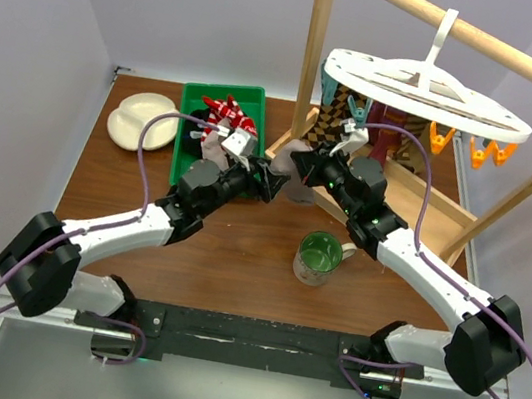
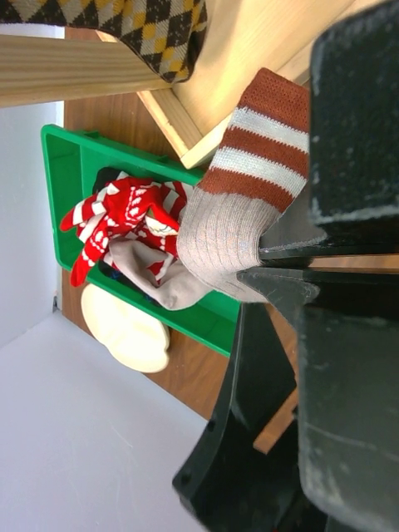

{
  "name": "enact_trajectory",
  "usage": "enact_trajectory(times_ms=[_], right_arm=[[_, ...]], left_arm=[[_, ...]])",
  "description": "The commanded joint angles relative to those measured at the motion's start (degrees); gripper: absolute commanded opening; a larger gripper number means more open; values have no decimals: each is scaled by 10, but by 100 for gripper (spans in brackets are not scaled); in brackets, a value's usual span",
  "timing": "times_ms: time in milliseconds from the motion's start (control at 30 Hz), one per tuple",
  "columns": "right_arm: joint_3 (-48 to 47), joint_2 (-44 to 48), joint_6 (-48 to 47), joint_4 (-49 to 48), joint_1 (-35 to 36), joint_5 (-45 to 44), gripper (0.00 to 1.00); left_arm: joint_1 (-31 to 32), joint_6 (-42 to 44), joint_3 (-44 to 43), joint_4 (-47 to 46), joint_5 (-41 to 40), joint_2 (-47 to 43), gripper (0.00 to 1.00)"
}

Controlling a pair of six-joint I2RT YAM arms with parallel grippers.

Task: Remove the socks clipped to the hanger
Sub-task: Remove the sock from the hanger.

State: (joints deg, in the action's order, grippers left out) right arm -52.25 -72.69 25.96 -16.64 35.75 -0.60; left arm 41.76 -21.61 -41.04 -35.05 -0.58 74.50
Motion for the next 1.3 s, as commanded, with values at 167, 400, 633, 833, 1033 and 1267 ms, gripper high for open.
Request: enact_trajectory(times_ms=[167, 400, 633, 833, 1033, 1267], right_arm=[[-20, 19, 10, -5, 4, 24, 0], [-22, 18, 22, -8, 4, 38, 0], [-27, 21, 30, -8, 5, 46, 0], [-29, 20, 35, -9, 7, 49, 0], [-28, 20, 37, -7, 8, 38, 46], [-20, 47, 34, 31, 7, -22, 70]], left_arm=[[-2, 14, -35, -60, 3, 33, 75], [-2, 15, -60, -71, 36, 57, 75], [-2, 8, -62, -76, 44, 71, 65], [-2, 8, -68, -66, 18, 69, 30], [-2, -19, -68, -21, -91, 37, 0], [-42, -43, -113, 78, -210, 20, 0]])
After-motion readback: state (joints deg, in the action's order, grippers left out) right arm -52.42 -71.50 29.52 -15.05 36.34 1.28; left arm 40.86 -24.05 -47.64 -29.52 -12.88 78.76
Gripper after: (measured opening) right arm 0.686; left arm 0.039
